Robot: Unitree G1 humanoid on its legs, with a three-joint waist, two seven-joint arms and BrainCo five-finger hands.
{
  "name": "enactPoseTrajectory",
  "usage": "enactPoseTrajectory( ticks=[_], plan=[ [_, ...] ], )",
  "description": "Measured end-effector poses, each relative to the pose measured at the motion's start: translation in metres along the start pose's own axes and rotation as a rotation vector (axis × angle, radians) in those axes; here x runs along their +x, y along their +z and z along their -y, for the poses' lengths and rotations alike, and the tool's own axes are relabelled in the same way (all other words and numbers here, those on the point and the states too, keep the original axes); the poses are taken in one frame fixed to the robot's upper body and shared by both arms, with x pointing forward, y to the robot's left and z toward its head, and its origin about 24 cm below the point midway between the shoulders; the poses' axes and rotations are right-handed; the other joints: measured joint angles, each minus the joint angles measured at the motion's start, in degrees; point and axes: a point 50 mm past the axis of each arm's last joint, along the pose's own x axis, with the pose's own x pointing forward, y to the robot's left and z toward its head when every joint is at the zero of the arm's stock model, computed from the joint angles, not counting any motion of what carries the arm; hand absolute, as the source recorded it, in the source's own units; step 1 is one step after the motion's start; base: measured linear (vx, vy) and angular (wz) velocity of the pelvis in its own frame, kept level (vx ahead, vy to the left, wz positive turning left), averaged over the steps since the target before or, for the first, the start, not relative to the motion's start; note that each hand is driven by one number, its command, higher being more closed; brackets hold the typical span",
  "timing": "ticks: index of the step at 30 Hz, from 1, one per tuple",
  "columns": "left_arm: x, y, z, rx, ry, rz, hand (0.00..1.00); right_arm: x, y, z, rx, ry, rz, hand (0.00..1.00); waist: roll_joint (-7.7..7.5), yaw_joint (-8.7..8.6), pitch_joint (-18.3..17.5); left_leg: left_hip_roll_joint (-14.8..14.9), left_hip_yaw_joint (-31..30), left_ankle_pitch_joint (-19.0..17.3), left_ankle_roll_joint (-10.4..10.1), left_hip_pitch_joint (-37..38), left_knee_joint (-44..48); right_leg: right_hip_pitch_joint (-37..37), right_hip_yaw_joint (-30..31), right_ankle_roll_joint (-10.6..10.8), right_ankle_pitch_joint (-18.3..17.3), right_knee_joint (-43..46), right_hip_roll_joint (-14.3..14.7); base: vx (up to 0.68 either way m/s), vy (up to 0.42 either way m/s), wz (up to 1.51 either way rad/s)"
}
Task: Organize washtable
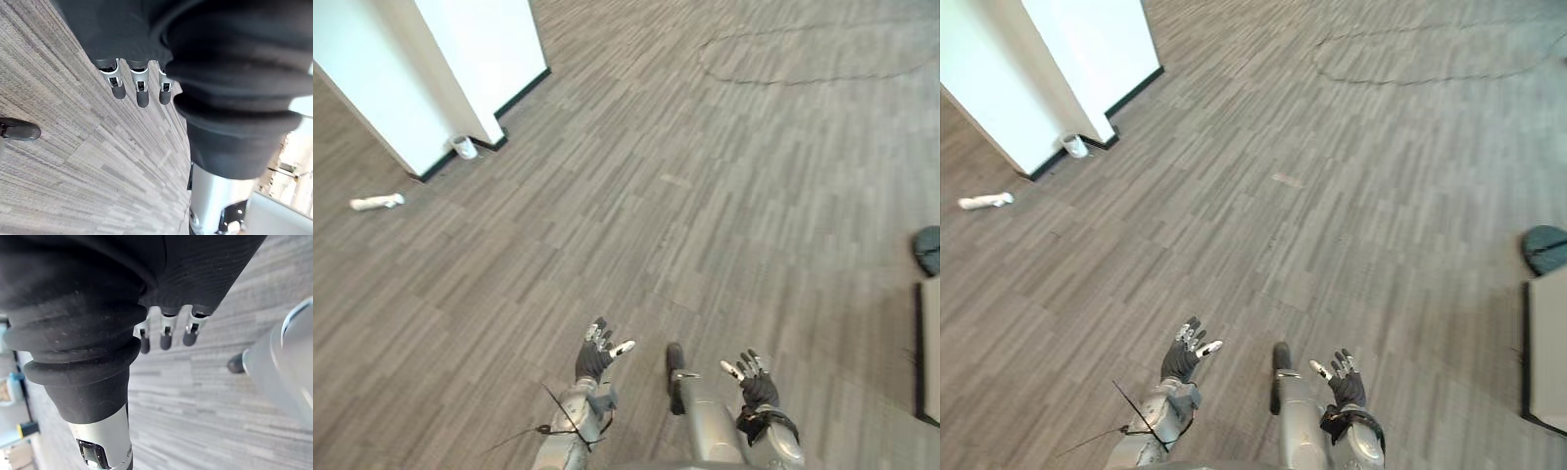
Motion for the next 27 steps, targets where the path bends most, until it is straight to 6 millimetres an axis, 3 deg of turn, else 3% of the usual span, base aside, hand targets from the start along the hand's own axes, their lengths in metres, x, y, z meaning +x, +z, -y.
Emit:
enactPoseTrajectory(
  ticks=[1,2,3,5,6,7,8,9,10,12,13,14,15,16,18,19,22,23,24,25,26,27],
  plan=[
    [-0.001,0.0,-0.003,-0.001,0.012,0.001,0.0,0.003,0.004,-0.003,-0.001,0.004,0.012,0.0,-0.36,0.89,0.45,1.54,2.09,-2.0,3.11,-1.71,4.49,3.87,0.98,-0.48,-0.34,-2.48,0.99,0.73,-0.202,-0.88],
    [-0.002,0.003,-0.011,-0.01,0.047,0.012,0.0,0.009,0.012,-0.011,0.003,0.017,0.04,0.0,-1.85,2.7,1.03,2.46,6.17,-5.78,7.87,-5.31,8.27,10.04,3.98,-1.14,-0.91,-6.5,1.63,0.68,-0.148,-1.08],
    [-0.005,0.005,-0.019,-0.027,0.088,0.03,0.0,0.017,0.024,-0.022,0.012,0.044,0.081,0.0,-2.75,3.9,1.01,2.69,9.91,-9.53,8.87,-10.28,7.27,14.37,6.82,-1.46,-1.82,-9.82,1.56,0.81,-0.108,-1.17],
    [-0.007,0.009,-0.025,-0.037,0.112,0.048,0.0,0.024,0.037,-0.03,0.023,0.067,0.129,0.0,-2.71,4.76,1.03,3.18,12.37,-13.14,8.85,-17.23,0.6,18.07,9.14,-1.22,-2.9,-12.74,1.57,0.67,-0.005,-0.74],
    [-0.009,0.011,-0.03,-0.045,0.131,0.059,0.0,0.028,0.044,-0.036,0.025,0.085,0.151,0.0,-2.54,5.13,1.02,2.68,13.61,-13.8,8.65,-20.45,-10.78,20.35,9.7,-0.84,-4.2,-13.73,1.27,0.69,0.068,-0.41],
    [-0.013,0.013,-0.035,-0.055,0.154,0.071,0.0,0.029,0.048,-0.037,0.023,0.09,0.161,0.0,-2.38,5.2,1.19,0.71,13.42,-13.32,8.0,-22.32,-24.59,23.43,10.02,-0.02,-6.23,-14.1,0.38,0.7,0.082,-0.27],
    [-0.014,0.014,-0.037,-0.062,0.163,0.079,0.0,0.029,0.048,-0.037,0.021,0.089,0.162,0.0,-2.58,5.36,1.18,-0.86,12.65,-12.28,6.52,-22.22,-32.35,24.92,9.88,0.65,-7.45,-14.15,-0.29,0.72,0.105,-0.19],
    [-0.019,0.016,-0.039,-0.085,0.185,0.097,0.0,0.029,0.048,-0.034,0.017,0.084,0.161,0.0,-2.66,6.15,0.94,-3.05,9.41,-9.63,2.79,-21.47,-46.78,27.79,9.54,1.98,-9.64,-14.27,-0.88,0.87,0.209,-0.31],
    [-0.027,0.02,-0.04,-0.101,0.205,0.125,0.0,0.028,0.045,-0.032,0.015,0.08,0.155,0.0,-1.86,6.51,0.48,-3.36,7.18,-8.59,2.66,-21.56,-51.69,31.09,9.23,4.81,-13.56,-13.03,-1.48,0.89,0.245,-0.36],
    [-0.03,0.018,-0.043,-0.076,0.212,0.119,0.0,0.026,0.041,-0.031,0.019,0.074,0.142,0.0,-2.54,6.88,-0.15,-4.14,6.27,-2.46,6.14,-21.76,-47.3,31.13,9.17,6.88,-17.83,-6.95,-3.32,0.69,0.241,-0.41],
    [-0.03,0.019,-0.042,-0.029,0.207,0.122,0.0,0.024,0.036,-0.03,0.022,0.071,0.125,0.0,-3.86,7.67,-1.11,-4.28,7.36,-2.1,8.72,-22.09,-40.94,25.12,8.31,8.76,-20.54,8.98,-6.2,0.63,0.241,-0.53],
    [-0.029,0.02,-0.042,-0.008,0.203,0.128,0.0,0.023,0.033,-0.032,0.028,0.077,0.12,0.0,-4.69,7.53,-1.33,-4.69,8.32,-3.55,10.88,-21.6,-39.02,22.22,7.09,9.41,-20.06,16.44,-7.79,0.95,0.358,-0.62],
    [-0.028,0.023,-0.046,0.029,0.197,0.131,0.0,0.021,0.027,-0.04,0.05,0.09,0.106,0.0,-7.44,7.13,-1.42,-6.81,10.23,-7.11,13.42,-19.52,-37.04,16.26,4.32,10.36,-14.73,30.82,-12.51,0.94,0.323,-0.18],
    [-0.024,0.029,-0.044,0.05,0.172,0.143,0.0,0.02,0.022,-0.044,0.068,0.097,0.092,0.0,-8.4,5.45,-1.39,-8.07,10.85,-10.32,14.71,-16.14,-36.99,12.58,1.35,9.34,-10.93,40.8,-16.61,0.92,0.28,-0.09],
    [-0.016,0.038,-0.037,0.064,0.134,0.171,0.0,0.017,0.017,-0.042,0.06,0.1,0.071,0.0,-6.98,4.17,-0.66,-7.9,11.22,-13.32,13.88,-7.73,-40.06,9.03,-3.73,5.34,-13.86,46.03,-18.24,0.68,0.12,-0.25],
    [-0.013,0.043,-0.032,0.072,0.107,0.187,0.0,0.013,0.011,-0.036,0.04,0.085,0.059,0.0,-5.74,3.29,-0.37,-7.85,12.28,-13.77,13.02,-1.29,-44.16,6.58,-5.53,5.55,-15.48,44.78,-17.52,0.63,0.066,-0.33],
    [-0.001,0.057,-0.012,0.087,0.026,0.24,0.0,0.004,0.002,-0.019,0.028,0.029,0.033,0.0,-5.79,0.53,-0.58,-8.03,12.52,-14.48,11.88,7.21,-50.74,-0.75,-8.66,5.86,-16.48,34.63,-15.26,0.55,-0.01,0.1],
    [0.004,0.065,-0.002,0.104,-0.017,0.267,0.0,0.0,-0.002,-0.009,0.038,-0.012,0.022,0.0,-6.09,-0.73,-0.77,-8.14,12.47,-14.86,11.1,9.59,-53.17,-3.78,-9.37,6.56,-14.57,22.89,-13.05,0.56,-0.073,0.24],
    [0.008,0.07,0.004,0.126,-0.039,0.287,0.0,-0.002,-0.003,-0.001,0.051,-0.045,0.02,0.0,-6.41,-1.59,-0.92,-8.58,12.41,-15.26,10.23,11.1,-54.93,-4.66,-10.61,6.84,-10.52,12.31,-11.83,0.71,-0.121,0.3],
    [0.01,0.072,0.008,0.153,-0.057,0.298,0.0,-0.007,-0.006,0.013,0.068,-0.101,0.015,0.0,-8.57,-2.12,-2.03,-10.94,12.13,-16.87,7.91,14.94,-56.41,-4.89,-12.08,6.18,-4.22,-0.3,-12.07,0.64,-0.136,0.29],
    [0.011,0.071,0.009,0.157,-0.06,0.292,0.0,-0.01,-0.006,0.021,0.066,-0.127,0.014,0.0,-9.47,-2.31,-2.7,-11.63,11.55,-18.27,7.4,16.53,-56.07,-4.7,-11.21,3.31,0.8,-0.32,-12.57,0.85,-0.208,0.27],
    [0.012,0.061,0.012,0.144,-0.059,0.258,0.0,-0.012,-0.004,0.032,0.049,-0.158,0.015,0.0,-7.06,-2.12,-3.38,-10.45,10.33,-19.51,6.84,17.15,-52.04,-4.92,-11.19,0.98,3.07,4.6,-12.49,0.71,-0.206,0.2]
  ],
)
